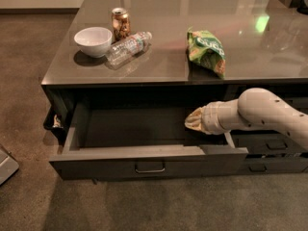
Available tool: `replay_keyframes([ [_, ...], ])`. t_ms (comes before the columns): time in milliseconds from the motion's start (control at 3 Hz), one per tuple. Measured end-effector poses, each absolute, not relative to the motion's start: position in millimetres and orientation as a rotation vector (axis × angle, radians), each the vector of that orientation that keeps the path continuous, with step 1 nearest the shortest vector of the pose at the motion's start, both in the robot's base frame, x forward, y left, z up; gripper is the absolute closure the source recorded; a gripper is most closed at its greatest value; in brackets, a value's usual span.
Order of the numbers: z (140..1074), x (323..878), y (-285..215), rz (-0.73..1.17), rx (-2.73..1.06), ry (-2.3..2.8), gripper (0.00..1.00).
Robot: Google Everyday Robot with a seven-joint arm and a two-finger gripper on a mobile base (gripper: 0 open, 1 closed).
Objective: Open top drawer
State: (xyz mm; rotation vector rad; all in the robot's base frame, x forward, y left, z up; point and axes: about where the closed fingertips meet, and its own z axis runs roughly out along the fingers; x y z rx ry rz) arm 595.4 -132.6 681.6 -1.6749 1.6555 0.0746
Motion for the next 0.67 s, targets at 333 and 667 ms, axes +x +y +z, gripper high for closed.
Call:
replay_keyframes([
  [333, 674, 570, -136, 0.069, -1.749, 1.655, 1.0],
  [667, 663, 547, -132, 0.063, -1.848, 1.649, 0.81],
])
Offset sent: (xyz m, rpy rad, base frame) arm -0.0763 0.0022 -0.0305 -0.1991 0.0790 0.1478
